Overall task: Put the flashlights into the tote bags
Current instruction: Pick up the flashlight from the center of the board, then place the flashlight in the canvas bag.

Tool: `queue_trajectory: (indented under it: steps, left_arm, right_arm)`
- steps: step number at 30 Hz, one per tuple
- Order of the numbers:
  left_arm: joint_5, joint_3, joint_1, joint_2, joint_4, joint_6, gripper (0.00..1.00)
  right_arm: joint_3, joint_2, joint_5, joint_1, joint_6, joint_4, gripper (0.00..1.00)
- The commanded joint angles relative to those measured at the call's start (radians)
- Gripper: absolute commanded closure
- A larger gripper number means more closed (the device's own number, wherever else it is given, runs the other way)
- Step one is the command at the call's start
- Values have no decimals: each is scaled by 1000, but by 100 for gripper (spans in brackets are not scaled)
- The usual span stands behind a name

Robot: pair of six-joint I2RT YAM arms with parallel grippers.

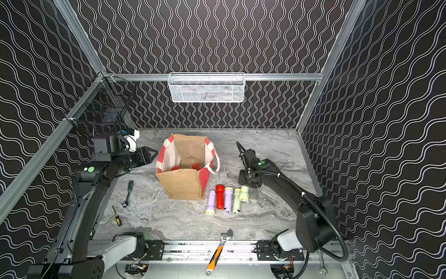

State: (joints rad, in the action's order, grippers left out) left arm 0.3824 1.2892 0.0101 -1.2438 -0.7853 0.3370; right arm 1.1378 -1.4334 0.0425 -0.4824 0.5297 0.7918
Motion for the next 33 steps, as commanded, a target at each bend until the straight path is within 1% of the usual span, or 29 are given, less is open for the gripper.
queue_trajectory:
  steps: [1,4,7,12,17,20,23,26,29,33]
  left_arm:
    - [18,-12,-1,-3,39,-3,53]
    - [19,-27,1,5,47,0,53]
    - [13,-38,-1,13,49,2,53]
    - [19,-83,-1,16,76,13,53]
    - [-19,-93,0,-12,86,-4,53]
    - [-61,-81,0,-51,81,-15,53]
    - [-48,-92,0,-88,110,-1,53]
    - [-41,-94,0,-131,113,7,53]
    - [-44,-89,0,-166,110,1,53]
    - [6,-81,0,-213,116,2,59]
  right_arm:
    - [103,17,-30,-1,-41,9,67]
    - [194,16,-82,0,-57,-48,68]
    - [264,-3,-170,-1,-53,-130,68]
    - [360,-60,-326,0,-6,-281,68]
    - [481,-156,-439,-7,49,-407,68]
    - [586,-241,-464,-33,49,-400,68]
    - [724,-340,-463,-81,24,-356,68]
    - [824,-424,-474,-116,20,-342,68]
    - [880,-508,-489,-134,21,-330,68]
    - [896,-601,-500,-139,13,-328,68]
